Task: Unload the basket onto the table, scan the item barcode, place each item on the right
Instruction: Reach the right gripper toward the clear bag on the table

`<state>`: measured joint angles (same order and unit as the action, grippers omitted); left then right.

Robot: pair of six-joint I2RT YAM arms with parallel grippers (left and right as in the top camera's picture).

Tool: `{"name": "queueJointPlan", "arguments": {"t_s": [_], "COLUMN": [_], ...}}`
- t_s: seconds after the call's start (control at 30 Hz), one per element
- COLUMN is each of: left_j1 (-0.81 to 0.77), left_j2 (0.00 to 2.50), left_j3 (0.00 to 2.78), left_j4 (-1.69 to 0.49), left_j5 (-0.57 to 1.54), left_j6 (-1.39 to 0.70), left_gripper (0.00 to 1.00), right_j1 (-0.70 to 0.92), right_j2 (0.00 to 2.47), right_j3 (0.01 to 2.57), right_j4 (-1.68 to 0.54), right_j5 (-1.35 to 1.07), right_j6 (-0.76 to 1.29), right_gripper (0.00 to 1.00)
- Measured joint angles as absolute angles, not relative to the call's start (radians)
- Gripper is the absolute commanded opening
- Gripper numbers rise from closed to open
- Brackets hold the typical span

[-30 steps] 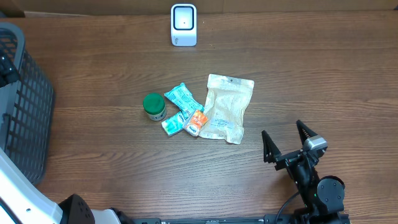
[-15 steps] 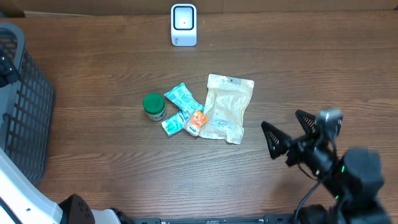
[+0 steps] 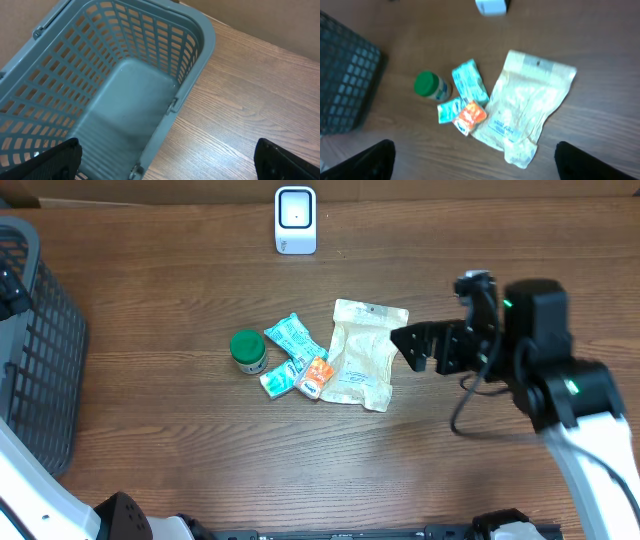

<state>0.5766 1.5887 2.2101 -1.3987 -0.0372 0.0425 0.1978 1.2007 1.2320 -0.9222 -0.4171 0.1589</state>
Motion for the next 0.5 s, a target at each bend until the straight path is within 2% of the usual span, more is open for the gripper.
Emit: {"name": "queueJointPlan", "arguments": {"t_s": [0.17, 0.4, 0.5], "left_j1": [0.577, 0.577, 0.577], "left_j2": [1.589, 1.589, 1.589], "left_j3": [2.210, 2.210, 2.210], "left_j4": [-1.399, -1.398, -1.399], "left_j5": [-0.037, -0.037, -0.037], "left_j6": [0.042, 0.042, 0.043], "left_gripper": [1.00, 1.00, 0.99], "right_j1": [0.198, 0.178, 0.116], "right_j2": [1.428, 1.689, 1.762], "right_j3": [1.232, 1.232, 1.232], "right_j4": [-0.920, -0.905, -0.898], "right_j5": [-0.487, -0.579, -0.626], "right_j6": [0.161, 0.076, 0.018], "right_gripper": [0.81, 0.79, 0.80]}}
